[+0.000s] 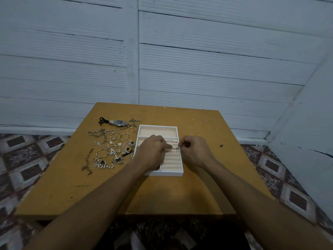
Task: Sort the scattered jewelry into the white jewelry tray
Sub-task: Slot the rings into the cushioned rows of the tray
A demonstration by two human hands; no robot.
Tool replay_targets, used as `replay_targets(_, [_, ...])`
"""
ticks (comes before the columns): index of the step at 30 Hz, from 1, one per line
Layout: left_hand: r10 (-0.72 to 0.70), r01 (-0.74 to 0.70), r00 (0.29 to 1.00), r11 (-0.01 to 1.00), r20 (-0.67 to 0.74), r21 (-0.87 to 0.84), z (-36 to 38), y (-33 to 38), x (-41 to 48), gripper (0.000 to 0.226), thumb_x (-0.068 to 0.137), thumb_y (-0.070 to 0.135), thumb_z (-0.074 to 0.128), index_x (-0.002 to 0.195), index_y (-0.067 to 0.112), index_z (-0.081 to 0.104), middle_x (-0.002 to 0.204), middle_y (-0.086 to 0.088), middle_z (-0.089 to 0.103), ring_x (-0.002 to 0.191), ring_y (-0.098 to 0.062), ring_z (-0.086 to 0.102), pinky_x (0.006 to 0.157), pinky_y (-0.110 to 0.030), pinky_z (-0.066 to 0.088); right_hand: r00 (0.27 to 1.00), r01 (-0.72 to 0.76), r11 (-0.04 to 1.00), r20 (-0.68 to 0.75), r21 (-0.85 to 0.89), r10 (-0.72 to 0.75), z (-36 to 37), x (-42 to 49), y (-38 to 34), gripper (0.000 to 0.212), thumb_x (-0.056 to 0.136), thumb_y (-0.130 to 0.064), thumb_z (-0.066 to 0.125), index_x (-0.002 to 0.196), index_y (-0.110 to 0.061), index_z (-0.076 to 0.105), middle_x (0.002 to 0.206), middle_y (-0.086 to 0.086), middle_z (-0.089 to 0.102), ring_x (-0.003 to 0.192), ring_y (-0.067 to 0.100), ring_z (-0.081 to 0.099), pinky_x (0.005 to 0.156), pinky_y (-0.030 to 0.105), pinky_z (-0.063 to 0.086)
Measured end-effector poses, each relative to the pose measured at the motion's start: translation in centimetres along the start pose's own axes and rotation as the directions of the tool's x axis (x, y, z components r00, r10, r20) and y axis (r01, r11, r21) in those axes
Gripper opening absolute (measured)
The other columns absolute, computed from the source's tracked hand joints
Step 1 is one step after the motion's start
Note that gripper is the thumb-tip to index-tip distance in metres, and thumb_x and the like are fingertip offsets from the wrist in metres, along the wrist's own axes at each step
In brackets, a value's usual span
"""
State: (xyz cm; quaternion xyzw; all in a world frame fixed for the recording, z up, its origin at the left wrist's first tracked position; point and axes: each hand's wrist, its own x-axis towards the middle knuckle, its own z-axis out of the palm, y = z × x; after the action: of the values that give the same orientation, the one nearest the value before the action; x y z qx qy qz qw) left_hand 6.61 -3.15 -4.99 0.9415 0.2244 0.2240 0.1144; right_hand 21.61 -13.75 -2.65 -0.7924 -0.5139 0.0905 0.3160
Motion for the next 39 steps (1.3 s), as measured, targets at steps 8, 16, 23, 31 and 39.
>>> replay_targets(8, [-0.12,0.118,0.992,0.991,-0.043,-0.062,-0.9,-0.9,-0.8,0.032,0.089,0.015,0.053,0.115,0.021,0.071,0.112,-0.003,0.067,0.103,-0.021,0.054,0.084,-0.033,0.042,0.991,0.126,0.986,-0.022,-0.109,-0.129,1.0,0.0,-0.4,0.014,0.088,-0.008,0.058,0.091,-0.011,0.072,0.087,0.001,0.069,0.077,0.012,0.057,0.064,0.023,0.039])
replay_targets(16, [-0.127,0.124,0.99,0.991,-0.067,-0.046,-1.3,-0.8,-1.0,0.029,0.091,0.018,0.054,0.115,0.022,0.07,0.114,-0.002,0.067,0.104,-0.018,0.054,0.081,-0.03,0.041,0.957,0.286,0.924,0.026,-0.253,-0.289,1.3,-0.1,0.2,0.02,0.091,-0.013,0.057,0.101,-0.01,0.073,0.097,0.007,0.071,0.093,0.024,0.058,0.079,0.035,0.046])
replay_targets(23, [-0.132,0.129,0.99,0.99,-0.048,-0.053,-1.3,-0.3,-0.9,0.029,0.091,0.017,0.054,0.115,0.023,0.07,0.115,-0.002,0.066,0.106,-0.019,0.053,0.086,-0.032,0.042,0.929,0.356,0.87,0.029,-0.341,-0.369,1.2,-0.4,0.9,0.017,0.088,-0.016,0.062,0.097,-0.013,0.076,0.09,0.006,0.072,0.086,0.027,0.054,0.075,0.037,0.045])
replay_targets(31, [-0.15,0.148,0.988,0.988,-0.044,-0.034,-1.7,-0.4,-1.1,0.027,0.092,0.02,0.055,0.114,0.023,0.07,0.114,0.0,0.066,0.103,-0.018,0.052,0.084,-0.031,0.042,0.905,0.399,0.764,0.082,-0.507,-0.418,1.7,-0.8,0.8,0.02,0.082,-0.019,0.067,0.099,-0.023,0.077,0.096,-0.001,0.073,0.085,0.022,0.056,0.072,0.036,0.048])
replay_targets(39, [-0.135,0.134,0.991,0.991,-0.02,-0.025,-1.6,0.3,-0.7,0.028,0.092,0.021,0.054,0.115,0.024,0.069,0.116,0.0,0.065,0.108,-0.019,0.051,0.089,-0.034,0.042,0.938,0.342,0.844,0.096,-0.413,-0.333,1.5,-1.2,1.1,0.035,0.093,-0.023,0.046,0.122,-0.024,0.067,0.118,0.001,0.063,0.105,0.023,0.049,0.09,0.036,0.037])
